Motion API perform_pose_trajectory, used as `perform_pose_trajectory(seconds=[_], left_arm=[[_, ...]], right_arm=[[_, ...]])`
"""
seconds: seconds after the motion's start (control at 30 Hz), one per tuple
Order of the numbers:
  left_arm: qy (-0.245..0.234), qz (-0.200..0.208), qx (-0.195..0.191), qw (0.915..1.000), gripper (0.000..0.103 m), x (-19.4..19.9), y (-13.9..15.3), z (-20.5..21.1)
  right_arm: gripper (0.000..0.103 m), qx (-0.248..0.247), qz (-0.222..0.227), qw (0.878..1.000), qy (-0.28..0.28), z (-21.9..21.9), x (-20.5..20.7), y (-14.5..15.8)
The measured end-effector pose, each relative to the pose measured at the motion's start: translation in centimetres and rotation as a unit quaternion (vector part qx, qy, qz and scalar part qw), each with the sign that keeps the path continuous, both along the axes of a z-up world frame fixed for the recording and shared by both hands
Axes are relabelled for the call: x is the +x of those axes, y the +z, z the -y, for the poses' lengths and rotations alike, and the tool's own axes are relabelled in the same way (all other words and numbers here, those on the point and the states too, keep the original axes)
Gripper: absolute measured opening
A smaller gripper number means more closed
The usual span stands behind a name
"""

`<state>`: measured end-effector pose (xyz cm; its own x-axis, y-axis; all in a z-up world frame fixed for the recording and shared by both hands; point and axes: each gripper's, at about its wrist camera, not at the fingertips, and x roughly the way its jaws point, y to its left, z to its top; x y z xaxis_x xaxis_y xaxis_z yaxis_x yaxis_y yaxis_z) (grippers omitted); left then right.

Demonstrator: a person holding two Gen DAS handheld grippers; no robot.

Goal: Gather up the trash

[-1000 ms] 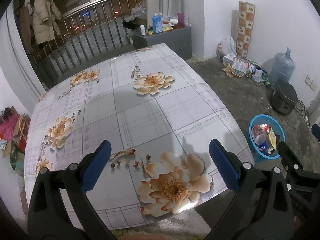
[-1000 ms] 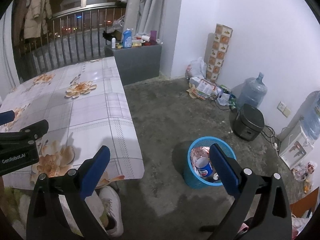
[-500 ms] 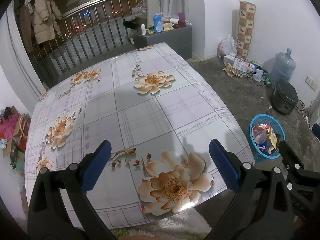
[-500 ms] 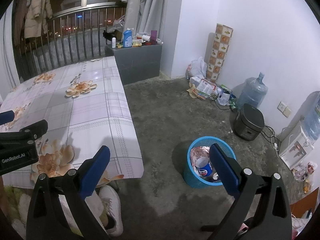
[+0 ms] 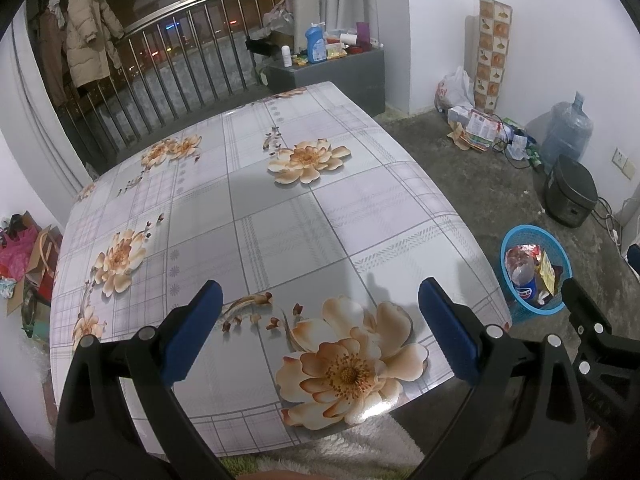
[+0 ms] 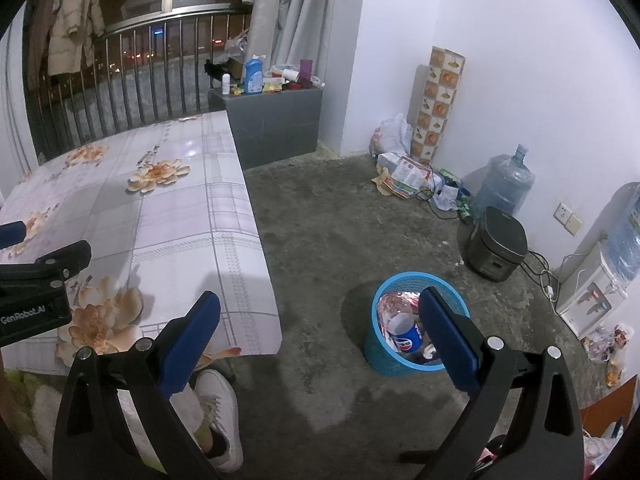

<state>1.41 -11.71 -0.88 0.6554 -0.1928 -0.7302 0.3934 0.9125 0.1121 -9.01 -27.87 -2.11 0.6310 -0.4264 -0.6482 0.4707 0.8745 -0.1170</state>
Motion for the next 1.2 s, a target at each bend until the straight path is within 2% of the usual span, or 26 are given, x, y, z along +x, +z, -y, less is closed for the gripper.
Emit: perform_pose_trajectory(seconds=[0.37, 0.87, 1.2], left_arm=[[-0.009, -0.001, 0.004, 1.0000, 0.094, -0.5, -0.9, -0.5], [-0.013, 0.002, 0.008, 0.9999, 0.094, -0.2, -0.2, -0.2], [0.021, 0.017, 0.013, 0.9995, 0.094, 0.4, 0.6, -1.5]], right_arm=[[0.097, -0.011, 0.002, 1.000, -0.010, 0.9, -0.7, 0.2], [0.097, -0.012, 0.001, 1.000, -0.007, 1.1, -0.8, 0.2], [0.097, -0.008, 0.004, 1.000, -0.019, 1.6, -0.8, 0.1]])
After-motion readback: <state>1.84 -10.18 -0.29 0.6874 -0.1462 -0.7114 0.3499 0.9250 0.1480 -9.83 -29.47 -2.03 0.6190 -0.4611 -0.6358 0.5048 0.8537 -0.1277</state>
